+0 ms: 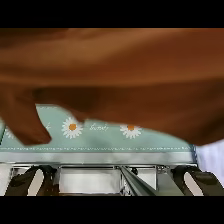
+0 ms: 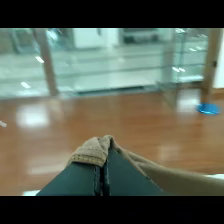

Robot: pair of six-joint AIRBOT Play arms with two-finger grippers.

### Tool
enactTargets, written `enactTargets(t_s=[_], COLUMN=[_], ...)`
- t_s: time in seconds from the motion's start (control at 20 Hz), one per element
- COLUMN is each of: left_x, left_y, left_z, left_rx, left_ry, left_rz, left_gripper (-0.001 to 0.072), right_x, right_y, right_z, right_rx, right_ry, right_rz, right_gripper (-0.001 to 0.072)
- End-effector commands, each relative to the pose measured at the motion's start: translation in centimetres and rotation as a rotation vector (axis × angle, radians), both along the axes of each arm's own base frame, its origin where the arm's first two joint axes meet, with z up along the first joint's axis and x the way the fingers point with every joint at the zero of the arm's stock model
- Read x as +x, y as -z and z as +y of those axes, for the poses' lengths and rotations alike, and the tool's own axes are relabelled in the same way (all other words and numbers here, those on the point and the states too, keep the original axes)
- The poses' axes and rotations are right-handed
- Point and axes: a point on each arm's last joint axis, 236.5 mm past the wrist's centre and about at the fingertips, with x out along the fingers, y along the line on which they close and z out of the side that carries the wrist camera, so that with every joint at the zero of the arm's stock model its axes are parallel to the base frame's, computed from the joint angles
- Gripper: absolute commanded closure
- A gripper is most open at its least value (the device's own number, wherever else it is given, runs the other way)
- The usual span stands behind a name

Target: Fold the shirts.

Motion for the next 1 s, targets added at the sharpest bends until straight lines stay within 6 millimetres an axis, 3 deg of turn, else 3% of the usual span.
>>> enactTargets(t_s=[0.0,0.15,0.35,0.6,0.8,0.95], left_x=[-3.8,-1.1,6.3,16.0,22.7,26.4], left_y=[0.4,4.6,15.1,28.1,35.1,39.3], left_z=[3.0,2.2,2.0,-0.2,-1.2,-2.1], left_rx=[0.034,0.015,-0.033,-0.189,-0.278,-0.386], left_ry=[-0.108,-0.046,-0.045,0.003,0.012,0.014], left_rz=[-0.001,0.139,0.396,0.601,0.704,0.738], left_gripper=[0.0687,0.0687,0.0687,0.0686,0.0687,0.0687], right_x=[-2.2,-0.5,5.0,15.9,26.0,33.2], right_y=[4.1,8.5,17.2,28.5,34.2,38.4], right_z=[-1.1,-0.8,-0.4,-1.9,-2.2,-1.4], right_rx=[-0.017,-0.013,0.032,0.123,0.209,0.312], right_ry=[0.054,0.027,-0.013,0.044,0.055,0.033], right_rz=[0.161,0.326,0.555,0.688,0.739,0.794], right_gripper=[0.0687,0.0687,0.0687,0.0687,0.0687,0.0687])
